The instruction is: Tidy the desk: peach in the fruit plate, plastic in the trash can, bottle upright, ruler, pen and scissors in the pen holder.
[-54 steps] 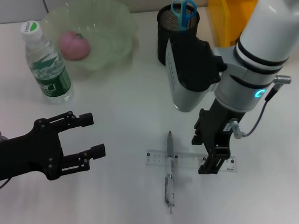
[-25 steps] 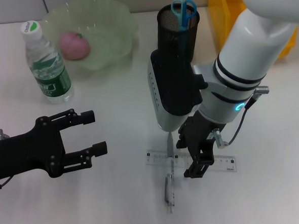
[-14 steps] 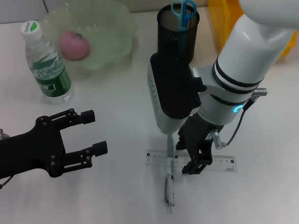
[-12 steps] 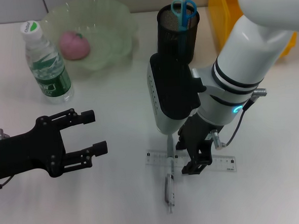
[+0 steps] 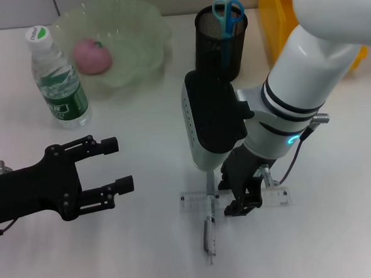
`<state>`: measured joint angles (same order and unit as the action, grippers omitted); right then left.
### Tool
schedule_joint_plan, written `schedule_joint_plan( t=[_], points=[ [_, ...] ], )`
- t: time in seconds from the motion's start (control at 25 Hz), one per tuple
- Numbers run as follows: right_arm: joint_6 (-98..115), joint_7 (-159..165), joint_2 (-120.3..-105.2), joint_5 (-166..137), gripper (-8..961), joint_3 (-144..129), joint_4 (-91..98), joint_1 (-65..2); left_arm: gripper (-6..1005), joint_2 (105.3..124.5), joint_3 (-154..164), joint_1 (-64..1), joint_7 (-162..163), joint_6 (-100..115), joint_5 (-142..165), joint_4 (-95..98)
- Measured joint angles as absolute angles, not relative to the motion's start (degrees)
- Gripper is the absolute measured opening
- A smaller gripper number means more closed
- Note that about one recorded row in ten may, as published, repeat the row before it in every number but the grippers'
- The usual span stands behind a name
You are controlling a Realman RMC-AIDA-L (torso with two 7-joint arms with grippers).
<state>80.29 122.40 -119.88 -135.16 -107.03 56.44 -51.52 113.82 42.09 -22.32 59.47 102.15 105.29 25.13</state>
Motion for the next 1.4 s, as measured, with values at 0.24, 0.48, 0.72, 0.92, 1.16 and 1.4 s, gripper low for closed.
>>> schedule_joint_plan(
  t=[0.24,0.48,0.72,0.92,1.16,1.4],
  points=[
    [79.7,122.8,-119.88,-135.1,432,-107.2,55.9,-51.5,774,113.82,42.1,-22.2,59.4,102.3,105.3,25.1],
    [80.0,123.3,-119.88,-135.1,409,-106.9,56.3,-51.5,774,113.82,42.1,-22.2,59.3,102.5,105.3,25.1],
    [82.9,123.8,-119.84,-135.0,392,-103.7,57.7,-51.0,774,113.7,42.1,-22.0,59.3,102.6,105.3,25.1],
    [86.2,121.4,-119.55,-134.8,387,-93.0,59.5,-49.3,774,113.5,42.0,-21.9,59.5,102.7,105.3,25.1],
    [87.6,115.1,-119.28,-131.0,386,-77.7,60.5,-45.2,774,113.73,40.5,-21.9,59.3,102.7,105.2,25.1],
    [87.1,104.2,-119.25,-121.9,390,-67.7,59.2,-38.8,775,114.5,39.8,-22.5,59.3,102.7,105.1,25.1]
  ],
)
